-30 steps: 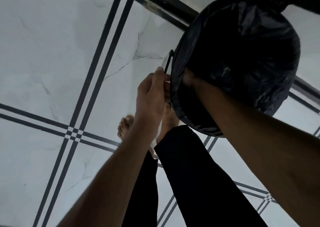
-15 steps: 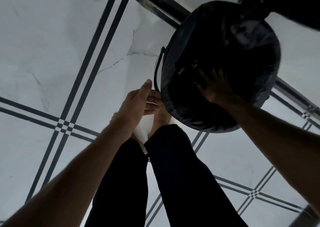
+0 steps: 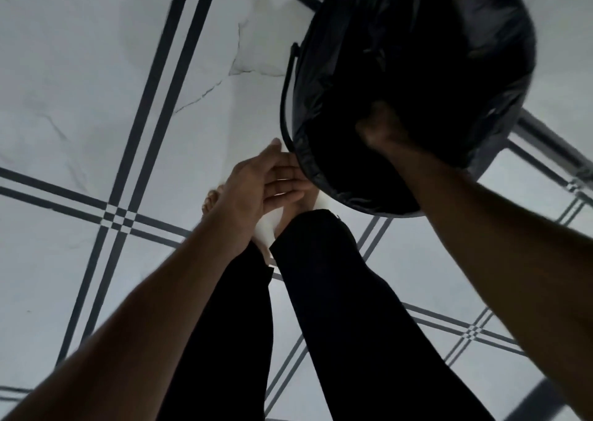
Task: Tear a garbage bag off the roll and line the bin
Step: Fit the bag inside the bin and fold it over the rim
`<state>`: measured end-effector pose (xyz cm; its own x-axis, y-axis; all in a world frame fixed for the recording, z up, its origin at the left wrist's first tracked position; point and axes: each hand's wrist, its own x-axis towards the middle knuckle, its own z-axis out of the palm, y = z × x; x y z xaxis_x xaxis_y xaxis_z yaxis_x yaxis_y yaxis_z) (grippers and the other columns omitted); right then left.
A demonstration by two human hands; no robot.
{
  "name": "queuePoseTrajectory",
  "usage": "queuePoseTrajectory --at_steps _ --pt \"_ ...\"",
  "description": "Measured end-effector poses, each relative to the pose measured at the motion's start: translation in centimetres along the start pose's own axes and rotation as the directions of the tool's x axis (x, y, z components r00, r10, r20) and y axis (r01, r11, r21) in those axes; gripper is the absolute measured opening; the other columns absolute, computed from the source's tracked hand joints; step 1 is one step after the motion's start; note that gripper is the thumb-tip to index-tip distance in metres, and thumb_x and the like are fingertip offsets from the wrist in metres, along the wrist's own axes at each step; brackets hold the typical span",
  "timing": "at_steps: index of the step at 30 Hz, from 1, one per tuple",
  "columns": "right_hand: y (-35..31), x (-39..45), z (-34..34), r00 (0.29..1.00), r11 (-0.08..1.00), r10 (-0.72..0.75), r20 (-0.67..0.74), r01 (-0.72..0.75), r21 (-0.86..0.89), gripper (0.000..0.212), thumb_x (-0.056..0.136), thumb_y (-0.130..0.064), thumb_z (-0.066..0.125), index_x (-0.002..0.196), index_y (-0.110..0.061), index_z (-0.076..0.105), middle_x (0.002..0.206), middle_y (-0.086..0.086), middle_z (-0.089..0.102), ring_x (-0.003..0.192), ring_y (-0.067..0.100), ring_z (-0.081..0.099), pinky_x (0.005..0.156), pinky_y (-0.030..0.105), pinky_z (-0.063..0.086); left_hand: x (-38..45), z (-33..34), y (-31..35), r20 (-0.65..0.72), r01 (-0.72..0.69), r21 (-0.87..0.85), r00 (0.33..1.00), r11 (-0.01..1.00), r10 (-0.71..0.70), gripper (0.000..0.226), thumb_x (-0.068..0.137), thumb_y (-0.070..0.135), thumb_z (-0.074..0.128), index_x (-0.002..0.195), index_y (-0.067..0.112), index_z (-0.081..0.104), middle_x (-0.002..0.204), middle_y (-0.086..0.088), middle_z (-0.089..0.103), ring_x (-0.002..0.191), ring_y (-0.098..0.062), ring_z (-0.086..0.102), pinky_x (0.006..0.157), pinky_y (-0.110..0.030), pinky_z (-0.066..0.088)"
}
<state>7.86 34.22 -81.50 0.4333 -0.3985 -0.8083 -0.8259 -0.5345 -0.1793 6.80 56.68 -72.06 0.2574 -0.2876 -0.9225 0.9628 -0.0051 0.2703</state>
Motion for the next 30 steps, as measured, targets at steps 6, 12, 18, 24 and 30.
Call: queuePoseTrajectory --at_steps 6,12,18,24,30 --pt "-2.9 -8.2 0.6 0.959 0.954 -0.136 0.250 0.059 0.293 0.050 0.101 -0.046 0.038 0.137 -0.015 0.054 0.142 0.004 0.053 0.131 0.017 0.047 0.112 0.026 0.029 -2.1 1.5 0.6 -0.005 0.021 -0.078 1.000 0.997 -0.022 0.044 0.101 0.045 0.040 0.099 0.011 0.069 0.096 -0.006 0.074 0.089 -0.017 0.070 0.087 -0.033 0.057" --pt "-1.8 -6.7 3.6 0.887 0.968 -0.055 0.458 -0.065 0.242 0.081 0.087 -0.070 0.042 0.148 -0.017 0.040 0.151 0.001 0.040 0.140 0.019 0.037 0.119 0.038 0.025 -2.2 2.1 0.8 0.001 0.010 -0.075 1.000 0.997 -0.010 0.043 0.101 0.045 0.039 0.103 0.013 0.068 0.097 -0.006 0.073 0.094 -0.018 0.070 0.092 -0.034 0.055" --pt "-3.5 -4.8 0.3 0.984 0.997 -0.061 0.168 0.052 0.058 0.039 0.099 -0.022 0.045 0.133 -0.006 0.055 0.132 0.016 0.058 0.126 0.031 0.053 0.092 0.028 0.042 -2.1 1.9 0.9 -0.003 0.012 -0.060 1.000 0.998 -0.012 0.045 0.102 0.046 0.039 0.094 0.013 0.069 0.090 -0.003 0.075 0.090 -0.018 0.071 0.093 -0.036 0.054" --pt "-3.5 -4.9 -3.0 0.852 0.954 -0.294 -0.434 0.230 -0.195 0.045 0.087 -0.034 0.046 0.125 -0.014 0.061 0.128 0.017 0.061 0.119 0.035 0.055 0.094 0.036 0.045 -2.1 1.4 1.7 -0.057 -0.037 -0.077 0.998 0.996 0.033 0.042 0.102 0.041 0.041 0.089 0.011 0.067 0.077 0.000 0.076 0.080 -0.013 0.072 0.093 -0.037 0.055" --pt "-2.4 1.2 -1.0 0.976 0.947 -0.105 0.189 0.157 -0.280 0.072 0.093 -0.047 0.048 0.155 -0.021 0.022 0.161 0.009 0.022 0.146 0.032 0.026 0.120 0.042 0.024 -0.6 0.7 2.1 0.027 -0.051 -0.099 0.998 0.994 0.054 0.045 0.100 0.046 0.040 0.089 0.012 0.068 0.081 0.000 0.075 0.083 -0.016 0.070 0.090 -0.035 0.055"
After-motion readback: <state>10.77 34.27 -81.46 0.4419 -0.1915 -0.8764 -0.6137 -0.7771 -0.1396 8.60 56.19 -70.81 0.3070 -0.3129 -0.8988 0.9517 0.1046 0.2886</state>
